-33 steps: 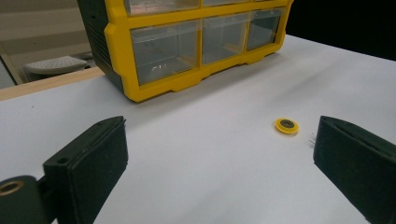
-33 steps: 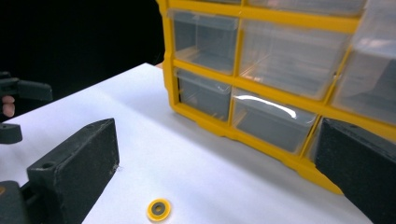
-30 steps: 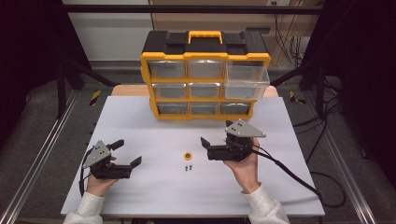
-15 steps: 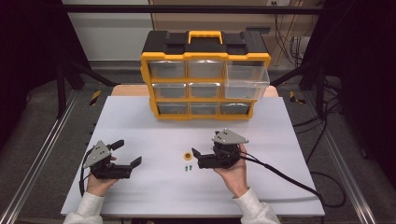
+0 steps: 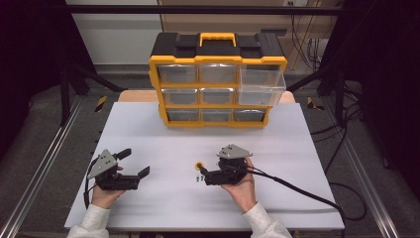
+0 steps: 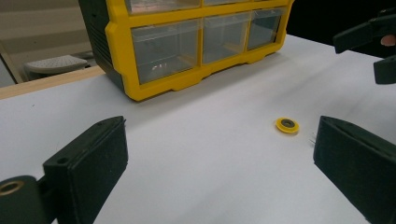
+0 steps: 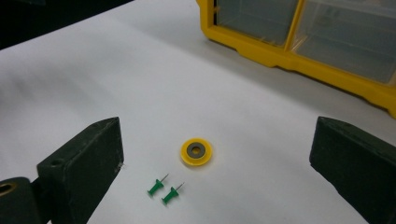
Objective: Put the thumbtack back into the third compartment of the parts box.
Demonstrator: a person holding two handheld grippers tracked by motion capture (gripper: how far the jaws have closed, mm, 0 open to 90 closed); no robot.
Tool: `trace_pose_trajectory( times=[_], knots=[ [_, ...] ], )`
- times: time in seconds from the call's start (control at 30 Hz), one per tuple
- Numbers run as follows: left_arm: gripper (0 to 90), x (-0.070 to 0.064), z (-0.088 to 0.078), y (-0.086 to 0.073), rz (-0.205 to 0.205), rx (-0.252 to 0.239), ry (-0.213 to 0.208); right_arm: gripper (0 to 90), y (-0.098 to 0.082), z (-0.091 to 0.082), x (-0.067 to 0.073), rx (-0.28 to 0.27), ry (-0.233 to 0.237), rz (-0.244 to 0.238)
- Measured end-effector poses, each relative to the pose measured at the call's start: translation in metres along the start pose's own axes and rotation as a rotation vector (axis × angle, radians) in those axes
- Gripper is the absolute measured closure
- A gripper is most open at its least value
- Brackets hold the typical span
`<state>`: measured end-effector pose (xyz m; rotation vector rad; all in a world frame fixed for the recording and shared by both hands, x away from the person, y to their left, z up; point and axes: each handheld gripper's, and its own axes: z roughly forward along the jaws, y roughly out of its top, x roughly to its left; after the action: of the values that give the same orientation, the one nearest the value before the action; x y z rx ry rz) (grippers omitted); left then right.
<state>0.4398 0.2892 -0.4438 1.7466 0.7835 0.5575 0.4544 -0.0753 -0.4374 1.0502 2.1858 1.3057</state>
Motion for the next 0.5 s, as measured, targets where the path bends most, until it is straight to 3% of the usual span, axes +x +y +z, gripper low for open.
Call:
trace_pose_trajectory(
  times=[0.5],
  knots=[
    [2.7,0.000,-0.001,0.000,-0.001,-0.004,0.002,10.6,-0.021,0.023,0.006,0.080,0.019,-0.025]
  ],
)
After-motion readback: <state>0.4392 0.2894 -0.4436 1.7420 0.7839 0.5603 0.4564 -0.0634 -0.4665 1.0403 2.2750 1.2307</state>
